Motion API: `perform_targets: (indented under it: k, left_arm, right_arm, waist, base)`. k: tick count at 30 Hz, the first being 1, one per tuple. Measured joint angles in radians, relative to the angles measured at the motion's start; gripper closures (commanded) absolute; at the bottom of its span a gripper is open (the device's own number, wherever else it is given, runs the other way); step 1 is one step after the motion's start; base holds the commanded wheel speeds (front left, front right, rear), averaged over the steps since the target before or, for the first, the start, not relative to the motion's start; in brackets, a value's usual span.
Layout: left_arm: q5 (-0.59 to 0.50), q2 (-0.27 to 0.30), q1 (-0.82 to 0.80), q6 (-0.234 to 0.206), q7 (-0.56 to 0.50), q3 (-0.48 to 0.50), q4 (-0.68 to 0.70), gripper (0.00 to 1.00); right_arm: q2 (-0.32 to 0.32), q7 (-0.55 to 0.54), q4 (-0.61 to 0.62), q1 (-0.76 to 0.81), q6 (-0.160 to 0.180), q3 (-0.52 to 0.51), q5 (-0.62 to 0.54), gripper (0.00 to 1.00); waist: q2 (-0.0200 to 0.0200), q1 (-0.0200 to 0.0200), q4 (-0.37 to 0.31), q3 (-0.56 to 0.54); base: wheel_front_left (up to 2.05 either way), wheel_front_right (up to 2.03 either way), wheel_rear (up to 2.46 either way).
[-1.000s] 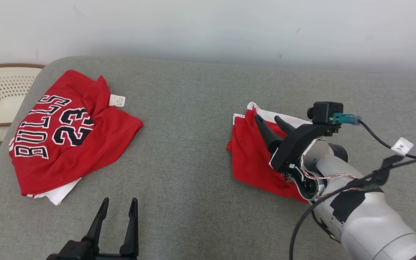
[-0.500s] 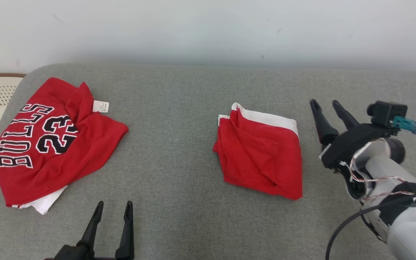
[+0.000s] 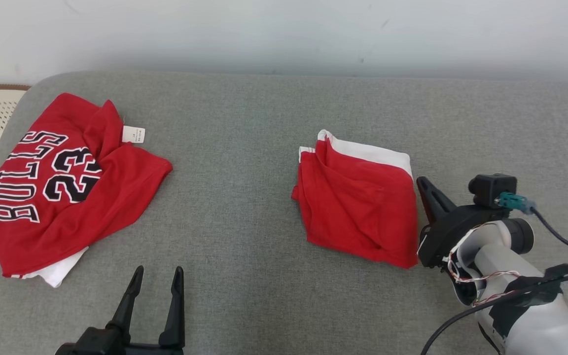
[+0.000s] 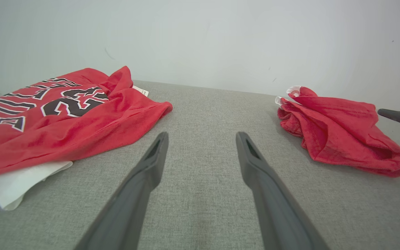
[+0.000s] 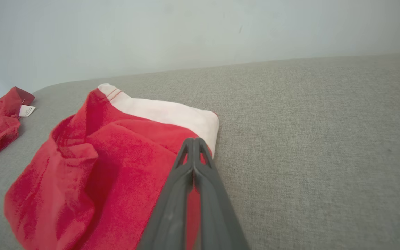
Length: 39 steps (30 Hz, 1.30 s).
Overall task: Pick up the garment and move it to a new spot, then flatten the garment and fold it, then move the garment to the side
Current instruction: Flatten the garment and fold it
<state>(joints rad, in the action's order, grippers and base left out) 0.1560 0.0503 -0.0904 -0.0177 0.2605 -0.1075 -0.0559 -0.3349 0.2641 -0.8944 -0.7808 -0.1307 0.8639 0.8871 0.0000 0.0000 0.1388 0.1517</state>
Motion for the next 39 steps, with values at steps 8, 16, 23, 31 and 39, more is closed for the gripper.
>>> perform_targets:
  k: [8, 16, 23, 31, 39]
  left_arm:
    - [-0.007, 0.000, -0.014, 0.008, 0.000, -0.001, -0.004, 0.00]
    - [-0.007, 0.000, -0.019, 0.008, 0.000, -0.006, -0.008, 0.00]
    - [-0.005, 0.000, -0.018, 0.006, 0.000, -0.008, -0.008, 0.00]
    - [0.001, 0.000, -0.017, -0.001, 0.000, -0.011, -0.010, 0.00]
    - [0.001, 0.000, -0.002, -0.003, 0.000, -0.004, -0.009, 0.00]
  right_arm:
    - [0.057, 0.000, -0.030, 0.002, 0.000, -0.038, -0.112, 1.00]
    - [0.126, 0.000, -0.041, 0.014, 0.000, -0.042, -0.155, 1.00]
    - [0.171, 0.000, -0.007, 0.036, 0.000, -0.017, -0.159, 1.00]
    - [0.192, 0.000, 0.044, 0.067, 0.000, 0.036, -0.117, 1.00]
    - [0.131, 0.000, 0.122, 0.084, 0.000, -0.006, -0.091, 1.00]
  waist:
    - [0.0000, 0.0000, 0.029, 0.020]
    - [0.0000, 0.0000, 0.062, 0.024]
    - [0.0000, 0.0000, 0.082, 0.017]
    - [-0.0001, 0.0000, 0.086, 0.005]
    - [0.0000, 0.0000, 0.068, -0.018]
  base:
    - [0.00, 0.00, 0.00]
    - [0.00, 0.00, 0.00]
    - [0.00, 0.00, 0.00]
    - [0.00, 0.00, 0.00]
    - [0.00, 0.00, 0.00]
